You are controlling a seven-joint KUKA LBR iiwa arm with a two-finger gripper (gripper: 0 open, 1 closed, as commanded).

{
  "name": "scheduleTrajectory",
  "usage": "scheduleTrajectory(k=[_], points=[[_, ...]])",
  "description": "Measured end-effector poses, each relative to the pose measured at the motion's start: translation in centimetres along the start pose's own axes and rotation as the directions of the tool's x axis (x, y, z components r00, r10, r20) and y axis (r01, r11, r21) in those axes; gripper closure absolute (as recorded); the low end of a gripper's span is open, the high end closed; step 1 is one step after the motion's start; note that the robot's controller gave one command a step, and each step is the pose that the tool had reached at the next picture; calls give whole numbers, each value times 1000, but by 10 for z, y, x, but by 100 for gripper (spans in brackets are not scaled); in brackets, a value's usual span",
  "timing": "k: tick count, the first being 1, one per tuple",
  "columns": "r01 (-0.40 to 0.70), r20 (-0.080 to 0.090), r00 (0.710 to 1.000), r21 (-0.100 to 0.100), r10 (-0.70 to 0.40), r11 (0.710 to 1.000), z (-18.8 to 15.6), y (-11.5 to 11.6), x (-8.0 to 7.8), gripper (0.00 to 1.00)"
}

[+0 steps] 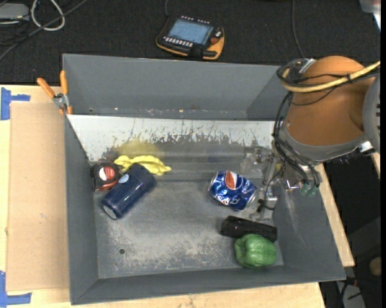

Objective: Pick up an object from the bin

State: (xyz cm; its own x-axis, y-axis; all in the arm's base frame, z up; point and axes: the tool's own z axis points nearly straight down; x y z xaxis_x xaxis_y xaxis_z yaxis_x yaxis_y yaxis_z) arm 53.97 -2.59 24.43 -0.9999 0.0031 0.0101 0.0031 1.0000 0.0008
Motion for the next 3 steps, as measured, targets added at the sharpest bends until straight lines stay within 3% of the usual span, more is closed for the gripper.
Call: scheduleTrajectory(k=[1,2,3], points=[[1,9,1000,0,-1,1000,-5,0,-1,0],[-17,11,1000,0,17,1000,126,-29,-60,0],[32,20,999,1,-32,999,87,-27,-81,0]])
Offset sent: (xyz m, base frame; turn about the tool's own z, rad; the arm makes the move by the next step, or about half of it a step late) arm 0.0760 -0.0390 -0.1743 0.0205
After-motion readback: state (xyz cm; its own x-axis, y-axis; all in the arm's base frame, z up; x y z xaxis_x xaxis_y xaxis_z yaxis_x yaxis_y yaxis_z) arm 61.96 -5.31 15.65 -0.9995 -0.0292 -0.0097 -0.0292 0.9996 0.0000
